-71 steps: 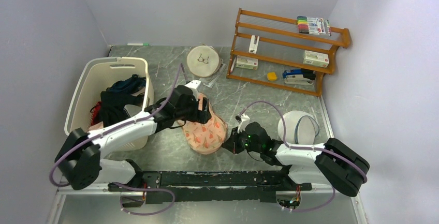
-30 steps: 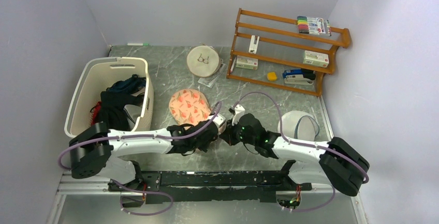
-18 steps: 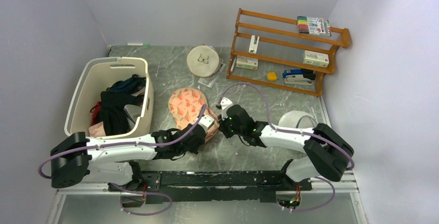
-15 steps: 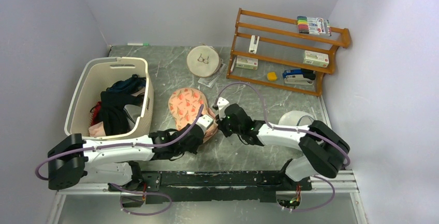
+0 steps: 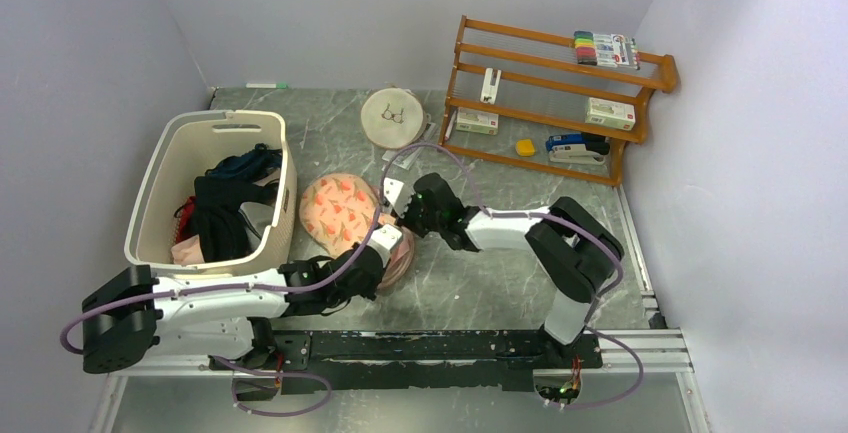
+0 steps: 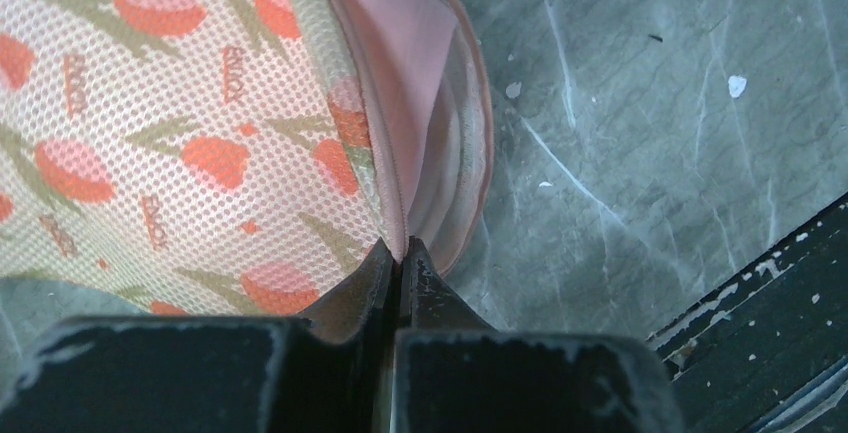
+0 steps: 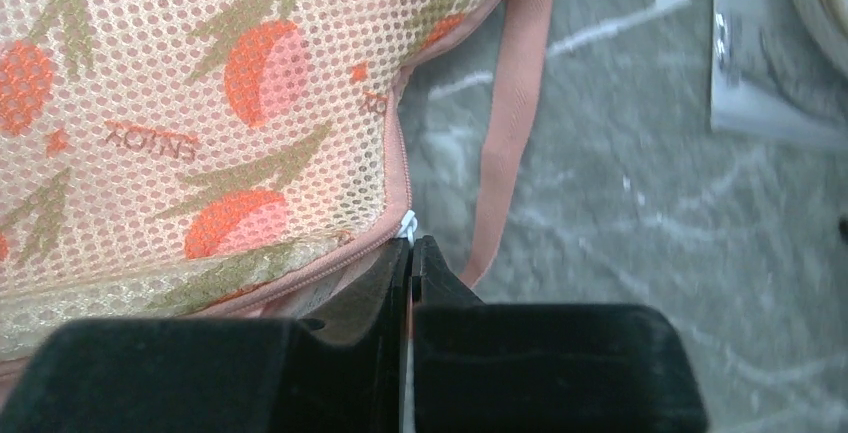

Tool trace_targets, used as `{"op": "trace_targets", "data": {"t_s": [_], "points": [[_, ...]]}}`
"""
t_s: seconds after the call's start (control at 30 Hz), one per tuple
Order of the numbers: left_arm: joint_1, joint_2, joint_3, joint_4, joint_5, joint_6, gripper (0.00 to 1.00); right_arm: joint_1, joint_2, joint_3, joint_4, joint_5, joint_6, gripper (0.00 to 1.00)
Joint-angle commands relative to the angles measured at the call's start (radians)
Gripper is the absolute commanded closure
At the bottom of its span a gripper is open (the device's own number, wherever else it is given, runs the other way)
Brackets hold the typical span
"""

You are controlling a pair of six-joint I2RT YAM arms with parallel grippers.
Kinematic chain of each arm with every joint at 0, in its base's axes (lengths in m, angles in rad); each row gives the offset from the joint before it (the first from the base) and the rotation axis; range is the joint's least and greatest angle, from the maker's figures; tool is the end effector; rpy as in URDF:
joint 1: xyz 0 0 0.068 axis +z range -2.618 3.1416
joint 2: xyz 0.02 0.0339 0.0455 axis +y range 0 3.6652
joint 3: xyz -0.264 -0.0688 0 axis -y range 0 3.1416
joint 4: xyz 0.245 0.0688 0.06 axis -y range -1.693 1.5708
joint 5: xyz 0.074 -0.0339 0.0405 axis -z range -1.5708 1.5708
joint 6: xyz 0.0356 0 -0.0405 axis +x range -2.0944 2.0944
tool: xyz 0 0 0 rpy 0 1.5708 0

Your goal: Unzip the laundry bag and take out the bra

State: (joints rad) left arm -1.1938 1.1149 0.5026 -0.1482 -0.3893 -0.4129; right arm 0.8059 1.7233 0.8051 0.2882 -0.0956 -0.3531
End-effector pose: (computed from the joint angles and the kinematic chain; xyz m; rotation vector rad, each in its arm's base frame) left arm 0.0922 -0.1961 0.1851 0.6910 2.1864 -0.3925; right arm 0.2364 0.2512 0.1517 -1.2608 1.8279 0.3568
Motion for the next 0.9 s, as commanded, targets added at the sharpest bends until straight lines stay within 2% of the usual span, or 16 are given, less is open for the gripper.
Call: {"op": "trace_targets", "data": {"t_s": [0.0,0.17,0.23,0.33,0.37,0.5,0.6,0.73,0.87], "points": [[-0.009,-0.036,-0.025,0.024,0.037,-0.024,0.93,-0.069,0.079,0.102,-0.012,-0.081,-0.152,1.0],[-0.009,-0.027,-0.018,0.013,0.044,-0.034,0.93,-0.089,0.209,0.269,-0.129,-0.148,-0.207,1.0],[-0.009,-0.022,-0.009,0.006,0.047,-0.036,0.8,-0.088,0.21,0.272,-0.15,-0.17,-0.186,1.0],[-0.009,-0.039,-0.003,0.015,0.068,-0.031,0.47,-0.088,0.155,0.209,-0.125,-0.177,-0.082,1.0],[-0.009,-0.046,0.003,0.017,0.076,-0.028,0.39,-0.088,0.13,0.168,-0.109,-0.172,-0.048,1.0],[-0.009,-0.094,0.03,0.015,0.101,-0.016,0.21,-0.086,0.005,0.03,-0.058,-0.164,0.136,1.0],[-0.007,-0.123,0.056,0.016,0.105,-0.015,0.15,-0.075,-0.103,-0.064,-0.023,-0.156,0.29,1.0],[-0.007,-0.123,0.083,0.038,0.113,-0.029,0.11,-0.034,-0.235,-0.193,0.028,-0.072,0.494,1.0],[-0.007,-0.061,0.101,0.076,0.131,-0.055,0.11,0.015,-0.337,-0.345,0.196,-0.083,0.704,1.0]]}}
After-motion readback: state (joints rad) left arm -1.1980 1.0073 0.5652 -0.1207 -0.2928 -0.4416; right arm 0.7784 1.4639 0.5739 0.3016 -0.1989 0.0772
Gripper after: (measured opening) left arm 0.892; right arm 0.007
